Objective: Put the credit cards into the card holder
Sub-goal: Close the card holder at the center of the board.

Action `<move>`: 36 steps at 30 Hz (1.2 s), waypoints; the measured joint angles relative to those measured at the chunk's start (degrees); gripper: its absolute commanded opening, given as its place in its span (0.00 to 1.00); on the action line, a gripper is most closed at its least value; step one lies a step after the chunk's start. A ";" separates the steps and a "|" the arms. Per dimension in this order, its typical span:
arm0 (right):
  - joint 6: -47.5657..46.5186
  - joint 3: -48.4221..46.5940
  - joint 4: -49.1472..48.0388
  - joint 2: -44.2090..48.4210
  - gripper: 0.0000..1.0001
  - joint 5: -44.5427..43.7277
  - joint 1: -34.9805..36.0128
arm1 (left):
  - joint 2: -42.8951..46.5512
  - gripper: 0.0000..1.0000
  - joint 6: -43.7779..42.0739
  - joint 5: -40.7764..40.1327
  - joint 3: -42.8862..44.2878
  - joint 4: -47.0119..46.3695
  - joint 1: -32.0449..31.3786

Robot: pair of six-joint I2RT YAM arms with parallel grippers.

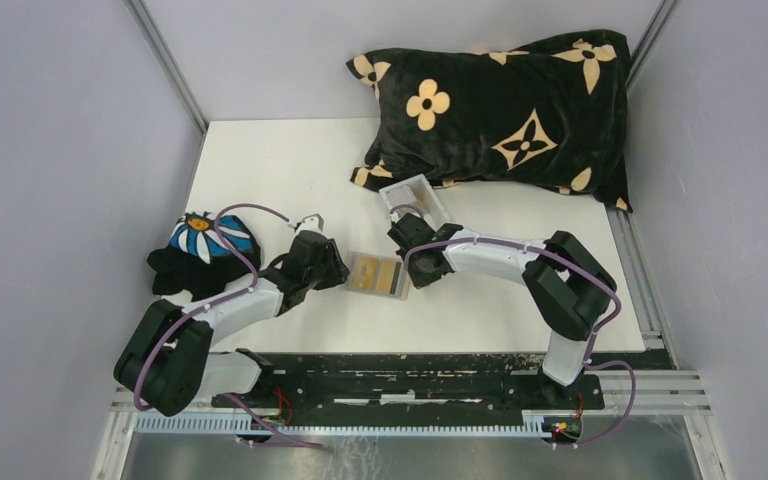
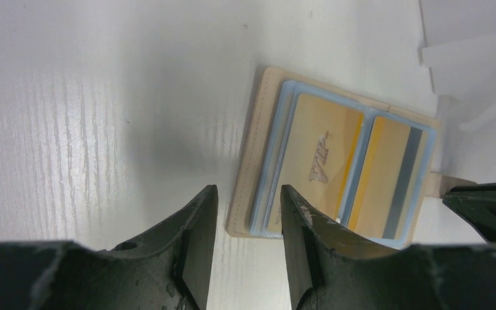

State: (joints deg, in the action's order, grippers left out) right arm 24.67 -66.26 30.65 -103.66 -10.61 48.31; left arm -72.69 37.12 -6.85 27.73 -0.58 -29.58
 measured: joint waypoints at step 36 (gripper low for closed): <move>1.81 4.59 -2.71 1.84 0.07 0.22 0.00 | -14.78 0.44 4.94 22.25 -2.67 -25.73 8.50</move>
State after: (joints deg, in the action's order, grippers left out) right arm 26.48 -61.67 27.94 -101.82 -10.39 48.31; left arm -87.46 42.06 15.40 25.06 -26.30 -21.08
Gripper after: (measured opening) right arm 0.068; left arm 0.453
